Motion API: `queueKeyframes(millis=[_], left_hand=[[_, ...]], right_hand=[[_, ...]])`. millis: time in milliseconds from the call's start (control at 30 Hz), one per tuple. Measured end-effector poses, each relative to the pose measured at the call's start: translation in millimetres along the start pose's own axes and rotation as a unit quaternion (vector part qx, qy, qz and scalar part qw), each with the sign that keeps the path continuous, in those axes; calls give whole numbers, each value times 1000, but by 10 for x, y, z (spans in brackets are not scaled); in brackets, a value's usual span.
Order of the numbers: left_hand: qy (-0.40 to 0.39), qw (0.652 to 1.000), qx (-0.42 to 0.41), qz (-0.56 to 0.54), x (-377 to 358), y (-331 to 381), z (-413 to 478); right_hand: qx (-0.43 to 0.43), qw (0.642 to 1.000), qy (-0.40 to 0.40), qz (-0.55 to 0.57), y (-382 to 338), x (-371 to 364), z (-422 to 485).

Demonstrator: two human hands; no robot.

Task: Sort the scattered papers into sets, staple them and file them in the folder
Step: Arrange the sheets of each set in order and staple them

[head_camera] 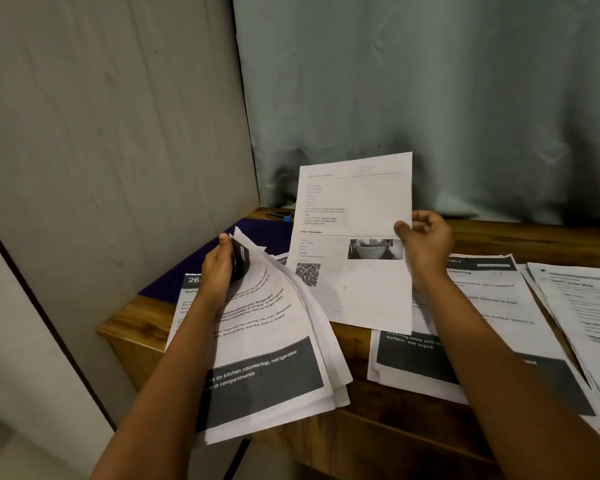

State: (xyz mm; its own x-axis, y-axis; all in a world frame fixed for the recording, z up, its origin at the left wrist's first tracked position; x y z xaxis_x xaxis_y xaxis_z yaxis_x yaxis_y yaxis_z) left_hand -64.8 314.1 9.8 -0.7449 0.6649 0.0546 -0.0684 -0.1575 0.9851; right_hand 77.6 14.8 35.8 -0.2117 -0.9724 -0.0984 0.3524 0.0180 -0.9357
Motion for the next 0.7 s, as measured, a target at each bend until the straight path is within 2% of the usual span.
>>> queueKeyframes(millis=[133,233,333,500,700], left_hand=[[-18,999,-30,-7,2,27,-41],[-51,996,-76,-2,19,36,-40],[-76,991,-109,18,46,-14,22],[-112,986,-117,48,22,-53,45],[-132,979,-127,85,-12,-57,40]], right_hand=[[-3,998,-49,-26,7,-132,-145],[4,998,-50,-43,3,-163,-179],[-7,999,7,-33,-2,-72,-113],[-18,994,111,-1,-11,105,27],[-16,972,217,91,-48,384,127]])
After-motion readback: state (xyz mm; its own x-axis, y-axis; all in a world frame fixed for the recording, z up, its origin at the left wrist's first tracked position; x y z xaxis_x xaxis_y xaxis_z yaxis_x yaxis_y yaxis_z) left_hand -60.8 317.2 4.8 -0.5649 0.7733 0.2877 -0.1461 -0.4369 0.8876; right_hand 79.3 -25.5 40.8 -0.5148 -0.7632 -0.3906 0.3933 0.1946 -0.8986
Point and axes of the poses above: each hand's wrist, its own z-axis towards the middle knuckle, its own x-axis out of the back of the hand, y = z × x, the point moved 3 cm from there along z, towards the middle knuckle, and after that the axes turned 3 degrees about -z, right-handed, at the moved point
